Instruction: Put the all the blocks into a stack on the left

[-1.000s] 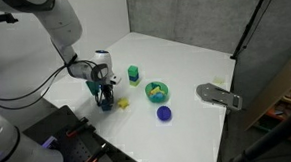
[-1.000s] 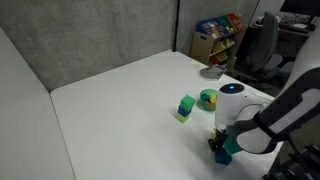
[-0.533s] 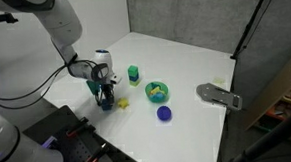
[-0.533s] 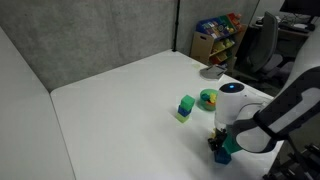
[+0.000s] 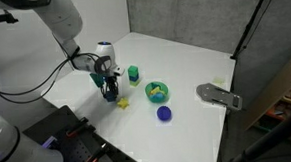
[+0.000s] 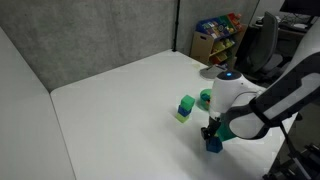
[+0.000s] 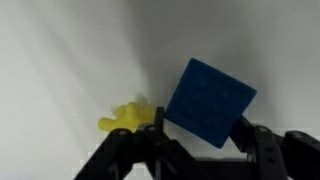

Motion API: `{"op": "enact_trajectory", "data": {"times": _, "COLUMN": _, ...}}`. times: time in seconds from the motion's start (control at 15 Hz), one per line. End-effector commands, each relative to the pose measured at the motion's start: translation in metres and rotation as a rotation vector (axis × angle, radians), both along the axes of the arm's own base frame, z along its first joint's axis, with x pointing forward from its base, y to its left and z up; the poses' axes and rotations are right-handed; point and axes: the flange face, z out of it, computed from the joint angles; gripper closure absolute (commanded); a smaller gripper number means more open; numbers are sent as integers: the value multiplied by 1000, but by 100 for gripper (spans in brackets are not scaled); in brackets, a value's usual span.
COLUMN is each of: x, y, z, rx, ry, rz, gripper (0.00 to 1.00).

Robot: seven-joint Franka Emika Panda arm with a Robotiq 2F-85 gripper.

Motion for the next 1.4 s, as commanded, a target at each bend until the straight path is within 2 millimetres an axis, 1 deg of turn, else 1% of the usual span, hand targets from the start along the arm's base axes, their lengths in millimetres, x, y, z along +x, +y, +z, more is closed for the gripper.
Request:
{"op": "enact_trajectory", "data": {"times": 0.0, "x": 25, "y": -1, "z": 24, "rx": 51, "ry": 12, "rz": 44, "gripper": 62}}
{"op": "enact_trajectory", "data": {"times": 0.13, "x": 37, "y": 0, "z": 32, "rx": 68, "ry": 27, "rz": 76, "gripper": 62}}
{"op": "enact_trajectory", "data": {"times": 0.4, "x": 62, "y": 1, "z": 52, "rx": 43, "ry": 46, "rz": 118, "gripper": 62}}
{"op": "enact_trajectory", "data": {"times": 0.73, "x": 84, "y": 18, "z": 89, "rx": 26, "ry": 29, "rz": 193, "gripper": 62}}
{"op": "enact_trajectory", "data": {"times": 0.93, "x": 95, "y": 21, "z": 110, "rx": 20, "ry": 15, "rz": 218, "gripper": 62}}
{"op": "enact_trajectory", "data": {"times": 1.07, "x": 103, "y": 21, "z": 122, "rx": 15, "ry": 8, "rz": 226, "gripper": 62}}
{"op": "enact_trajectory", "data": {"times": 1.33, "x": 122, "y": 14, "z": 147, "rx": 16, "ry": -7, "rz": 224, "gripper": 62}}
